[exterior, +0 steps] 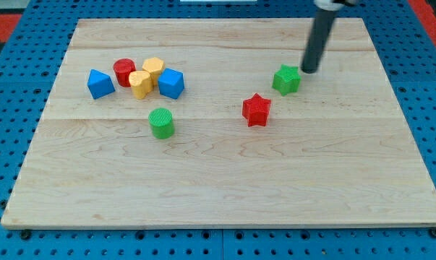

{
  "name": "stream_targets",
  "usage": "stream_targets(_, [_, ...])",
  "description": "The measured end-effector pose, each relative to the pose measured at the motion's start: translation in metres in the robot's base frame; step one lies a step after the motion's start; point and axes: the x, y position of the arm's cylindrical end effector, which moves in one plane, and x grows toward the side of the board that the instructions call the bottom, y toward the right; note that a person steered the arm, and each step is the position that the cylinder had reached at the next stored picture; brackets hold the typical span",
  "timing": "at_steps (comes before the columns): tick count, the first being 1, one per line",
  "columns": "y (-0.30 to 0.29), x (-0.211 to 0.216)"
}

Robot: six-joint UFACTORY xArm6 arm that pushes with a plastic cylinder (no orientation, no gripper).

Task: Place the green star to the top of red star

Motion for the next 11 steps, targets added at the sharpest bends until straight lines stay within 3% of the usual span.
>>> stream_targets(1, [0.011, -0.014])
stream_targets(2, [0.125, 0.003])
stream_targets(3, [0.101, 0.007])
stream_targets(4, [0.042, 0.018])
stream_targets(6, [0.035, 0.046])
stream_targets(7, [-0.012, 0.047])
stream_targets(8, [-0.055, 0.031])
stream_targets(9, [-0.019, -0.013])
stream_targets(10, [-0.079, -0.067])
stream_targets(11, [-0.148, -0.006])
